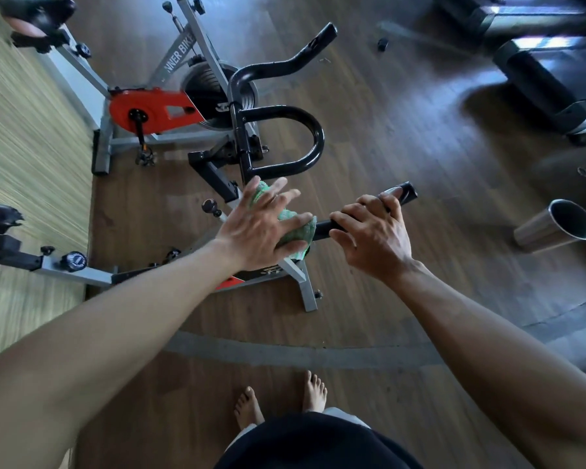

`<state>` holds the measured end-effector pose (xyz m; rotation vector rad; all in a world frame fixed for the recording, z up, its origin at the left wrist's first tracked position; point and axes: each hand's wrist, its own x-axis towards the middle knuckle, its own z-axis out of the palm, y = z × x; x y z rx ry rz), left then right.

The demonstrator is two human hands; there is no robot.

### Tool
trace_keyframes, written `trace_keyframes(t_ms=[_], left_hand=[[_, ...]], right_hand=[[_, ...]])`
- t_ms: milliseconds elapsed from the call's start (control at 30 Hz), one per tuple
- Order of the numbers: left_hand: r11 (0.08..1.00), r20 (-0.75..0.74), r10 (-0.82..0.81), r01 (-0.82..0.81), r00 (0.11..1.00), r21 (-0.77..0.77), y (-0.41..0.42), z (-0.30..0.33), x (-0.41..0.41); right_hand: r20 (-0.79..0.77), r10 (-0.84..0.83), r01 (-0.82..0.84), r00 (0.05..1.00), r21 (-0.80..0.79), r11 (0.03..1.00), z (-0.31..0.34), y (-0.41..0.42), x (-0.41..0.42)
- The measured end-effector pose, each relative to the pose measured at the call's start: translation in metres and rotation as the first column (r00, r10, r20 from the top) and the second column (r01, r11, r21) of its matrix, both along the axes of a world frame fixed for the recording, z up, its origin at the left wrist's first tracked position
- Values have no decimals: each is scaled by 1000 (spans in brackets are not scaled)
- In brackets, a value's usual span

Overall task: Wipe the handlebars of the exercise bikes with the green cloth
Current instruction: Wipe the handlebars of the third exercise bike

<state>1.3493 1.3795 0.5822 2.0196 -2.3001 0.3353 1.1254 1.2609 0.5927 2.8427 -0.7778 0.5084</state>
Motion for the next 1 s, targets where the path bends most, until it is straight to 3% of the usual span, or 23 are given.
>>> trace_keyframes(t_ms=[100, 267, 433, 600, 1000], left_hand=[[1000, -172, 2, -3, 985, -3, -1, -8, -5], [975, -273, 109, -157, 956, -159, 6, -23, -42], [984, -211, -13, -25, 977, -174, 3, -25, 0], [968, -264, 81, -139, 961, -207, 6, -32, -26], [958, -276, 45, -120, 960, -261, 7, -29, -30]], right_hand=[[5, 7, -7, 1000, -9, 1000, 1, 0, 0], [-6, 8, -8, 1000, 0, 1000, 1, 0, -1], [-14, 7, -7, 1000, 5, 1000, 3, 0, 0], [-27, 2, -2, 1000, 10, 1000, 2, 1, -1], [-32, -26, 27, 999, 28, 999, 9, 9, 2]])
